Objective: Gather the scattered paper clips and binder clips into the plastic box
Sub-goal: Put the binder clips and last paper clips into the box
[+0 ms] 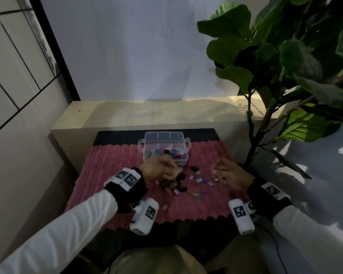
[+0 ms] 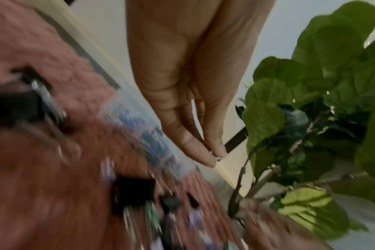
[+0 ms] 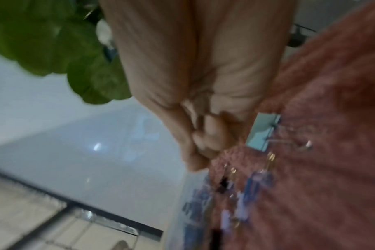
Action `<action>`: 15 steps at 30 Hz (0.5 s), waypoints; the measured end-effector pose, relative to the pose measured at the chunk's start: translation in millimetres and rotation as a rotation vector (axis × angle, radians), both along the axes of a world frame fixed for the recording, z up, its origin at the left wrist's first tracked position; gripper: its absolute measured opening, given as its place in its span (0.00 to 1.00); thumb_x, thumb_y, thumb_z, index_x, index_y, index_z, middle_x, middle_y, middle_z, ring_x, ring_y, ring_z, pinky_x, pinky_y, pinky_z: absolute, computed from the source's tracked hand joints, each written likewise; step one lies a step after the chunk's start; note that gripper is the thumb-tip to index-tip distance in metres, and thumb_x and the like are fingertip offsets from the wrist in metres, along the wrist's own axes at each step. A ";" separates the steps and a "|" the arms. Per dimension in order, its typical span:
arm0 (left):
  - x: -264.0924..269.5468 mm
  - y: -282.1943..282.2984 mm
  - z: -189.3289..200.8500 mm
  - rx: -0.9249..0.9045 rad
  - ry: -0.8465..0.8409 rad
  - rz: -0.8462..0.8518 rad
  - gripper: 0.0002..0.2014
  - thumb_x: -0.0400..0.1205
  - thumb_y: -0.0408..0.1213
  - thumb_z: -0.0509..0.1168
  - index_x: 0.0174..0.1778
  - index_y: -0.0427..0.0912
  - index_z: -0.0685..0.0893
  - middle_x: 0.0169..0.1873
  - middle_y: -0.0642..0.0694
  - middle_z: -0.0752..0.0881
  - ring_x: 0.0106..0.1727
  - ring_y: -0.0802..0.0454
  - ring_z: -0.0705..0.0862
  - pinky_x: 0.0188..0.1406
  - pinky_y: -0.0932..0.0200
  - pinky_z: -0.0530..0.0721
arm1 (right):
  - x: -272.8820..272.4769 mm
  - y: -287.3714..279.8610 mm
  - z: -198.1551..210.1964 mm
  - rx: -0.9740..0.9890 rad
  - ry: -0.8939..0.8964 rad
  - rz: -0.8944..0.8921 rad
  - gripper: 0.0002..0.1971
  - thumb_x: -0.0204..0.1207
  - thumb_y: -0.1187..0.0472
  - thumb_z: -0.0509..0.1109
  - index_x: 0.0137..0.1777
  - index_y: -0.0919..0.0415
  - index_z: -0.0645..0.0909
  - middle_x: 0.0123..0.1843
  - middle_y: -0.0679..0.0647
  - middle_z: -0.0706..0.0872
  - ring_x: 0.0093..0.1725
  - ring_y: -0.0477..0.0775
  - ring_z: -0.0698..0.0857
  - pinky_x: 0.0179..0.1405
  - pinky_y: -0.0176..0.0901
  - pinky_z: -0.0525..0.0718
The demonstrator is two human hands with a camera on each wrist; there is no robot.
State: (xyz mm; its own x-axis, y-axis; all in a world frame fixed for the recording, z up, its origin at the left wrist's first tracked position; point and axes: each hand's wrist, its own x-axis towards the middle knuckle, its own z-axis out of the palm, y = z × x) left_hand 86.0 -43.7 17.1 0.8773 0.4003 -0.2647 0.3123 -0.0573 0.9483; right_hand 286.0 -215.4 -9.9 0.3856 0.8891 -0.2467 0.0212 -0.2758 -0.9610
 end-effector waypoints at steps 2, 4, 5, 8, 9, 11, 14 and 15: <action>-9.0 20.0 10.3 0.044 -0.019 0.067 0.04 0.72 0.23 0.69 0.36 0.34 0.83 0.22 0.50 0.86 0.23 0.59 0.83 0.26 0.69 0.83 | -5.3 2.2 0.3 -0.101 0.091 0.020 0.09 0.78 0.74 0.60 0.51 0.62 0.78 0.33 0.53 0.79 0.27 0.43 0.75 0.22 0.29 0.71; -12.0 43.9 19.1 0.146 0.015 0.111 0.04 0.73 0.24 0.69 0.37 0.36 0.82 0.24 0.50 0.87 0.24 0.60 0.84 0.28 0.70 0.85 | -12.4 3.6 -2.7 -0.191 0.104 0.056 0.09 0.78 0.73 0.59 0.45 0.63 0.80 0.28 0.51 0.76 0.22 0.41 0.71 0.19 0.29 0.64; -11.6 56.3 22.8 0.203 0.047 0.132 0.05 0.73 0.24 0.69 0.38 0.38 0.81 0.28 0.48 0.86 0.26 0.59 0.85 0.30 0.69 0.86 | -16.0 3.7 -4.7 -0.234 0.102 0.051 0.08 0.78 0.70 0.61 0.40 0.63 0.79 0.26 0.50 0.76 0.21 0.41 0.71 0.19 0.30 0.63; -5.7 87.4 29.9 0.329 0.128 0.164 0.08 0.74 0.24 0.68 0.43 0.41 0.79 0.35 0.43 0.84 0.34 0.48 0.85 0.41 0.57 0.88 | -27.1 3.2 -9.2 -0.277 -0.103 0.103 0.07 0.75 0.62 0.70 0.36 0.59 0.78 0.29 0.48 0.77 0.25 0.39 0.74 0.22 0.28 0.68; -3.7 93.9 31.7 0.379 0.154 0.156 0.08 0.74 0.24 0.68 0.44 0.40 0.80 0.36 0.42 0.85 0.35 0.48 0.86 0.41 0.58 0.87 | -31.1 3.2 -10.4 -0.284 -0.248 0.157 0.06 0.73 0.60 0.72 0.38 0.57 0.78 0.33 0.47 0.79 0.30 0.39 0.76 0.28 0.27 0.72; 0.8 101.4 34.9 0.430 0.170 0.146 0.06 0.74 0.25 0.69 0.39 0.41 0.82 0.33 0.44 0.86 0.31 0.54 0.86 0.35 0.66 0.87 | -40.4 2.2 -15.2 -0.282 -0.517 0.301 0.10 0.69 0.58 0.76 0.45 0.54 0.77 0.43 0.44 0.78 0.42 0.40 0.77 0.41 0.25 0.73; 8.7 101.4 33.5 0.470 0.176 0.159 0.07 0.73 0.25 0.70 0.35 0.41 0.84 0.29 0.47 0.86 0.25 0.61 0.84 0.29 0.73 0.85 | -50.6 0.5 -22.9 -0.224 -0.761 0.435 0.18 0.68 0.60 0.76 0.55 0.58 0.76 0.50 0.44 0.70 0.49 0.43 0.73 0.44 0.23 0.68; 11.2 99.0 30.7 0.494 0.182 0.154 0.04 0.73 0.25 0.70 0.38 0.38 0.86 0.30 0.46 0.86 0.25 0.62 0.84 0.28 0.74 0.84 | -51.9 0.5 -24.6 -0.199 -0.781 0.445 0.17 0.68 0.61 0.75 0.55 0.60 0.76 0.52 0.45 0.69 0.50 0.43 0.72 0.46 0.22 0.67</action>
